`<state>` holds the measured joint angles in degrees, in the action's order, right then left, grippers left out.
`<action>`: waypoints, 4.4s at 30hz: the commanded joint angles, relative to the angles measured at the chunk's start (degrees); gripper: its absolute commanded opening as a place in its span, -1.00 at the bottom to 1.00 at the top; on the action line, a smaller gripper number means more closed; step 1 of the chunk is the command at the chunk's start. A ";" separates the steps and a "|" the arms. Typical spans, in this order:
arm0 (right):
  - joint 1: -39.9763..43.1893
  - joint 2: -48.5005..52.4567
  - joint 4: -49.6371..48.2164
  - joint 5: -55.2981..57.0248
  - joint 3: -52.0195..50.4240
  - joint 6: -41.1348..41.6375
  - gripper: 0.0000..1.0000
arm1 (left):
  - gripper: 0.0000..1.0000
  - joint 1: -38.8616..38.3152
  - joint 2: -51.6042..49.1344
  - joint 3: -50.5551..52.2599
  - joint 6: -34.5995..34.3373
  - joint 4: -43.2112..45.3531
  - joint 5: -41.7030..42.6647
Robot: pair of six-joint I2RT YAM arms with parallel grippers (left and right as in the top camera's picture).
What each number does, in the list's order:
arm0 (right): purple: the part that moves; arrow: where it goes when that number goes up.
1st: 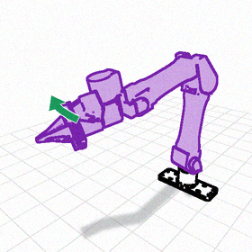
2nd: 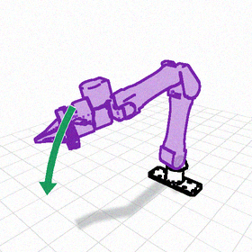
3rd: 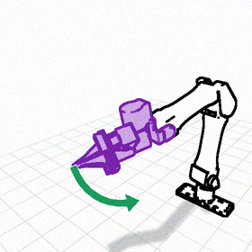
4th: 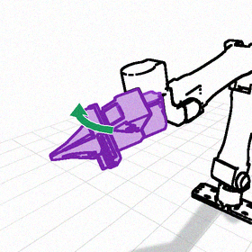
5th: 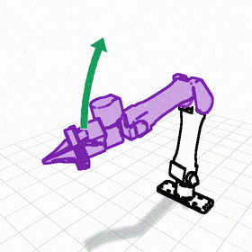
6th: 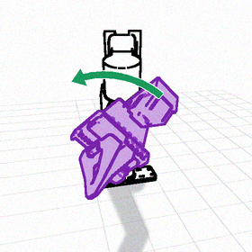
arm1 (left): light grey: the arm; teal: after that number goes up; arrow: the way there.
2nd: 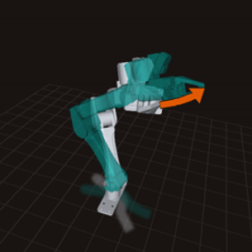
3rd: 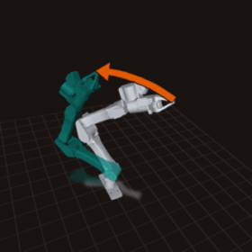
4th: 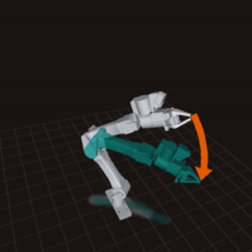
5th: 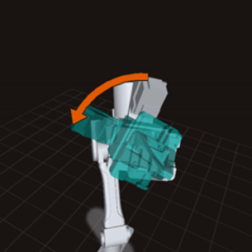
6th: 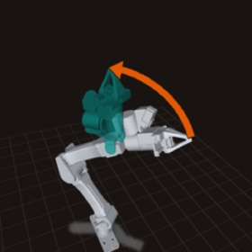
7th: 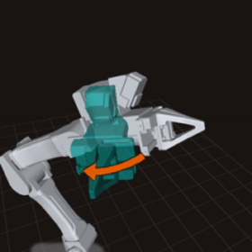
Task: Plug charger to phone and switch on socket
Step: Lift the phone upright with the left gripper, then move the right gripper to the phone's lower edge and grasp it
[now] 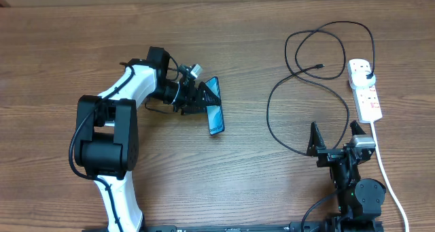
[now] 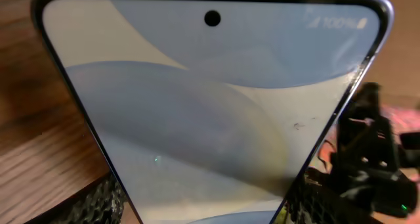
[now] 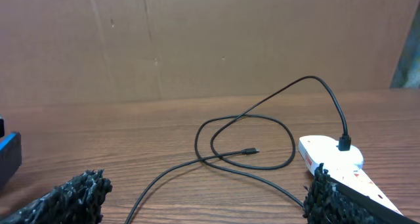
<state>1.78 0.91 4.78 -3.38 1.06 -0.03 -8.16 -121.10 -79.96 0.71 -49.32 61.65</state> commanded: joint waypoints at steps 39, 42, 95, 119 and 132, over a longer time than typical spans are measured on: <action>-0.28 -0.24 -0.13 0.76 -0.59 -0.26 1.00 | 0.38 -0.42 -0.50 0.35 -13.11 -0.11 28.94; -0.28 -0.24 -0.13 0.76 -0.59 -0.24 1.00 | 0.37 -0.42 -0.50 0.35 -16.85 -0.09 28.94; -0.28 -0.24 -5.77 -29.00 -0.59 47.39 1.00 | 0.39 -0.44 -0.50 0.35 -21.51 -0.07 28.92; -8.94 30.99 25.11 -35.04 35.82 32.22 0.99 | 0.39 -0.44 -0.50 0.35 -21.46 0.13 28.92; -50.90 45.22 15.72 19.50 35.82 26.29 0.99 | 0.38 -0.44 -0.50 0.35 -21.46 0.13 28.85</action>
<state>-44.82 43.38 23.75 0.86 34.94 28.12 -8.25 -121.12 -79.85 -20.71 -49.23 87.05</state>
